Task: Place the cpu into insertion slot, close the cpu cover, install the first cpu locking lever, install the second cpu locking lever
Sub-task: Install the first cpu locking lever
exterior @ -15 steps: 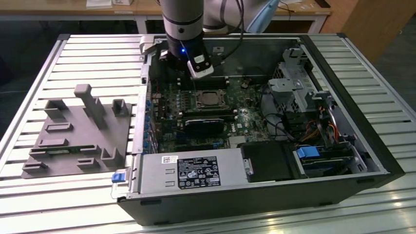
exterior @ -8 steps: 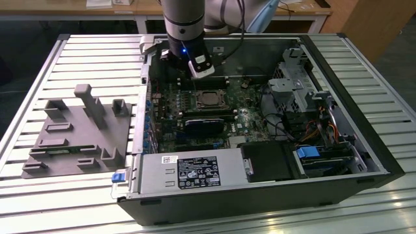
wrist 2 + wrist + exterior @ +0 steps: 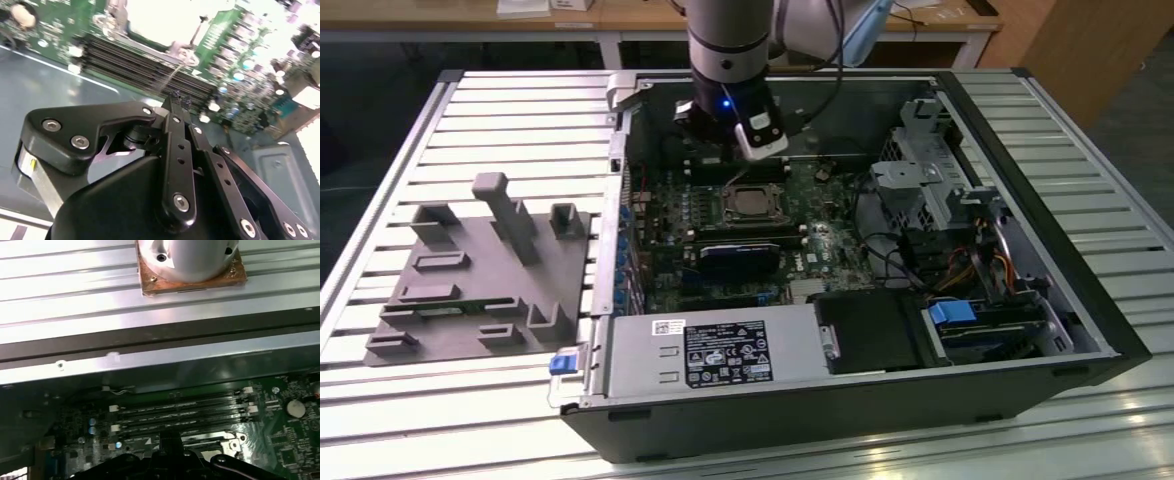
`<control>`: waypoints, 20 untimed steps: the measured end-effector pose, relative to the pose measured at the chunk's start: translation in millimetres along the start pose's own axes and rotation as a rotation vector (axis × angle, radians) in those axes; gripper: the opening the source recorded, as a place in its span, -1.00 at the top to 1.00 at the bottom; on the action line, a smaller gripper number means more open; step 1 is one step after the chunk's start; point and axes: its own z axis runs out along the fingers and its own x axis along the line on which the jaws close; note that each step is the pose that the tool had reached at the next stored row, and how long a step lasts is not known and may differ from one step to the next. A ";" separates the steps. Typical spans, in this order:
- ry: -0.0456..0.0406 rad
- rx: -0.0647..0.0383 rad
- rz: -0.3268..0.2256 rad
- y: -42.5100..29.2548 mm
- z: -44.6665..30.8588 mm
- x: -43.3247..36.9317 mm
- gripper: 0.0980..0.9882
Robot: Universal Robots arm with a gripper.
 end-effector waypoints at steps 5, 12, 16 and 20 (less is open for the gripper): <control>0.0001 0.000 0.000 1.6 0.6 -10.6 0.99; -0.0197 -0.003 -0.009 1.0 2.6 -10.7 0.99; -0.0670 -0.011 -0.025 0.8 3.4 -10.6 0.99; -0.1222 -0.020 -0.043 0.5 3.8 -10.1 0.99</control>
